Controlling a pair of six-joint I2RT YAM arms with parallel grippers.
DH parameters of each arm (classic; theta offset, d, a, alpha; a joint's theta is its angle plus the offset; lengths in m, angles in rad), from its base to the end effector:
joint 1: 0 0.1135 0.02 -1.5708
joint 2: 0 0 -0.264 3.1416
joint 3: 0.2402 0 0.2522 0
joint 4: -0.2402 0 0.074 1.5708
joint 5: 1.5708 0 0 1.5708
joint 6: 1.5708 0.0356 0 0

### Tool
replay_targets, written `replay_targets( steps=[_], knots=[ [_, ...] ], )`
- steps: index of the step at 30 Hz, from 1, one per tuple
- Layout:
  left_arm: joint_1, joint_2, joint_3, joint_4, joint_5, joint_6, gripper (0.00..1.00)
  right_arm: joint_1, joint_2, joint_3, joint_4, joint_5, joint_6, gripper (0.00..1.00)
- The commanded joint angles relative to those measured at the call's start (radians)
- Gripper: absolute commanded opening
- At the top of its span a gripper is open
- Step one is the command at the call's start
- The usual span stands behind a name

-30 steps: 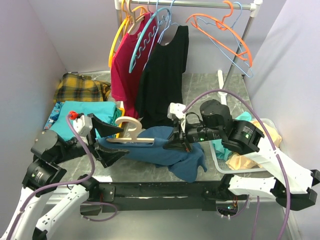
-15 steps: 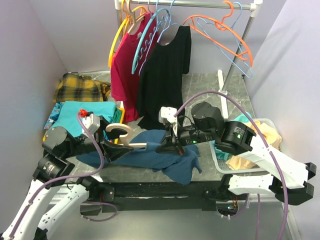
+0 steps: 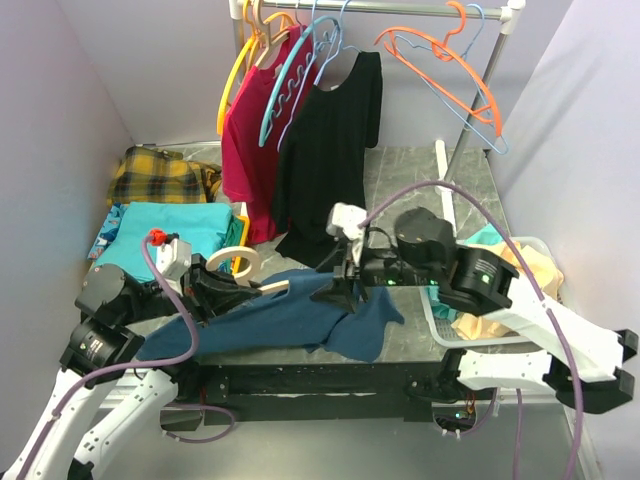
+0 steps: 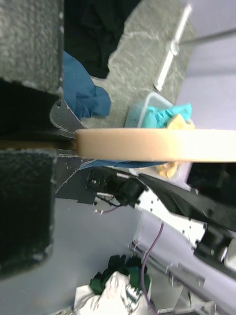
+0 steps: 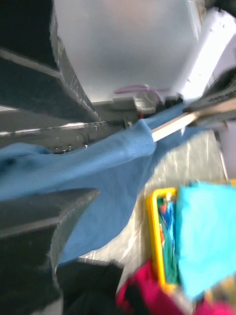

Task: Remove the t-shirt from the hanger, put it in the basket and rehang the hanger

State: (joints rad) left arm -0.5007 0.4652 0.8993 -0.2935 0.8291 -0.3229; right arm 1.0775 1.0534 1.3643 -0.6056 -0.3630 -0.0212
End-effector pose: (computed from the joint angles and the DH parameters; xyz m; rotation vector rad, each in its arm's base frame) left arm 0.0559 -0.0605 0.4031 0.8512 1.3640 -1.2394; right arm 0.0869 0.1883 0.4438 -1.2563 1.5391 1.0477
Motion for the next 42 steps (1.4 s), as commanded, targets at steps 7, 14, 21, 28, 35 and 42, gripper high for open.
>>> replay_targets(
  steps=[7,14,21,28,35,42],
  knots=[
    [0.01,-0.008,0.101,-0.114,-0.146,0.105,0.01,0.001,-0.299,-0.206,0.058,0.559,0.089,0.77],
    [0.01,0.004,0.196,-0.205,-0.197,0.16,0.01,0.002,-0.291,-0.28,-0.013,0.667,0.161,0.78],
    [0.01,-0.007,0.254,-0.283,-0.212,0.183,0.01,0.002,-0.239,-0.364,0.125,0.648,0.135,0.75],
    [0.01,-0.026,0.293,-0.338,-0.221,0.186,0.01,0.002,-0.138,-0.354,0.231,0.659,0.121,0.42],
    [0.01,-0.057,0.27,-0.386,-0.268,0.199,0.01,0.004,-0.151,-0.372,0.241,0.755,0.171,0.0],
    [0.01,-0.083,0.257,-0.435,-0.283,0.22,0.01,-0.053,-0.32,-0.412,0.211,1.025,0.216,0.0]
  ],
)
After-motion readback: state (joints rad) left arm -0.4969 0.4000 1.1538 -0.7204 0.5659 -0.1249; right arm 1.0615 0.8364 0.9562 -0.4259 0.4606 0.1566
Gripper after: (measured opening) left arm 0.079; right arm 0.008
